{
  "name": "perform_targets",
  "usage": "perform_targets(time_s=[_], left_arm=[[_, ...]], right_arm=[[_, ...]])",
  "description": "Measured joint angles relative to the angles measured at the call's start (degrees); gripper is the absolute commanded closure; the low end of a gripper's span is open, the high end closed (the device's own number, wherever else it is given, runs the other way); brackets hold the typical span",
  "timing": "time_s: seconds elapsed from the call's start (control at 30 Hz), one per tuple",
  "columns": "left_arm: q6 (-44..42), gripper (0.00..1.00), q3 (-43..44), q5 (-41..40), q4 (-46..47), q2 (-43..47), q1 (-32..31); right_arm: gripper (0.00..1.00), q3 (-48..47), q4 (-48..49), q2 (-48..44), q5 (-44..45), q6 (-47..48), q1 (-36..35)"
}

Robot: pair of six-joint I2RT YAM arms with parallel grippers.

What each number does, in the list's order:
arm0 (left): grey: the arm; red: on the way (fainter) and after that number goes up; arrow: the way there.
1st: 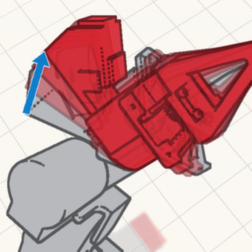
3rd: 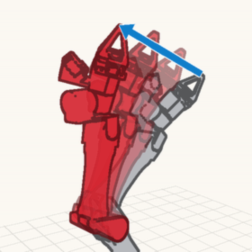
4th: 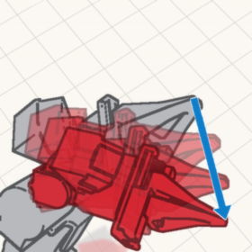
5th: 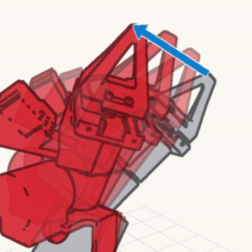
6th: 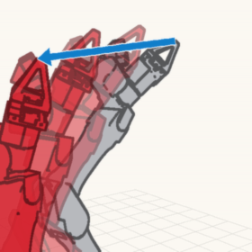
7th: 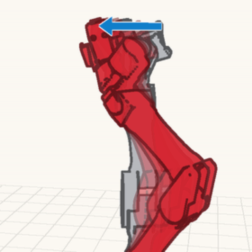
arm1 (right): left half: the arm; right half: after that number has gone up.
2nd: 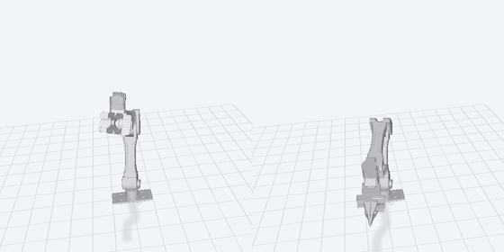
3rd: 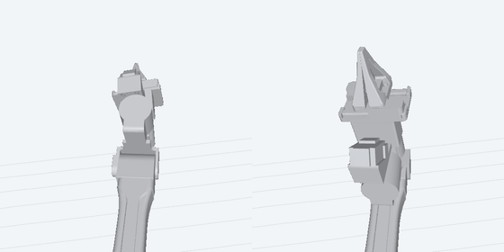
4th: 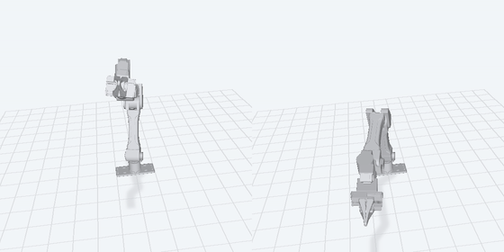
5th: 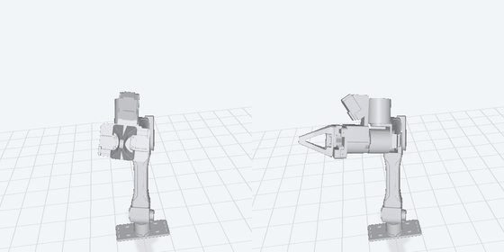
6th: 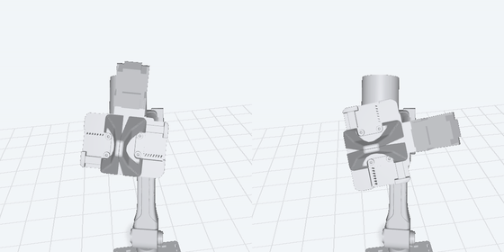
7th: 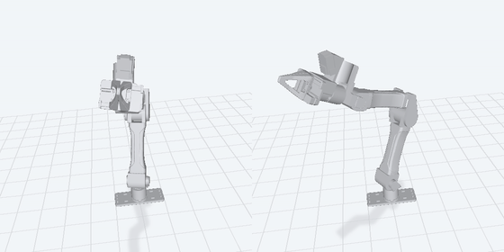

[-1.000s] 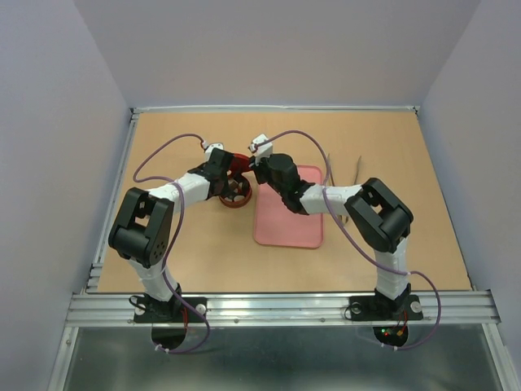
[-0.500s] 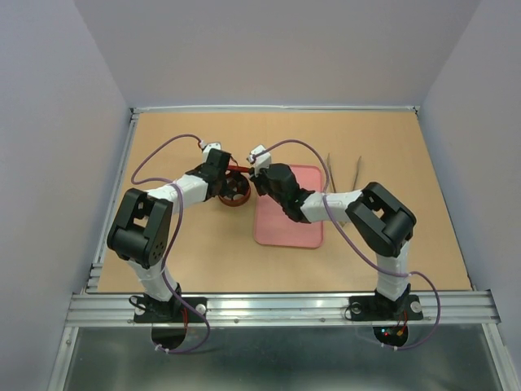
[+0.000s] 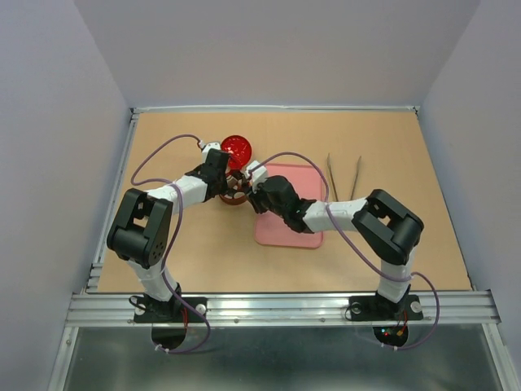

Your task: Pack the chocolate

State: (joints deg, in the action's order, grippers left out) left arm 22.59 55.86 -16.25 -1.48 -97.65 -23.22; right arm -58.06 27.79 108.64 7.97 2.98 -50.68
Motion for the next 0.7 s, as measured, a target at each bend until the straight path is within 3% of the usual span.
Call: perform_targets(time_s=[0.2,0.43,0.7], left_arm=[[-0.02,1.00,-0.31,0.22,0.72,0.09,0.09],[-0.44,1.00,-0.76,0.37,1.33,0.39,0.09],[-2.47,1.00,-0.76,0.74,1.44,0.44,0.09]], right_arm=[[0.60,0.70,-0.37,-4.37,3.43,-1.03,0.09],[0.60,-5.31,-5.29,-1.86,3.43,-4.74,2.95],[0.52,-16.57,-6.75,3.98,-16.31,-15.10,18.84]])
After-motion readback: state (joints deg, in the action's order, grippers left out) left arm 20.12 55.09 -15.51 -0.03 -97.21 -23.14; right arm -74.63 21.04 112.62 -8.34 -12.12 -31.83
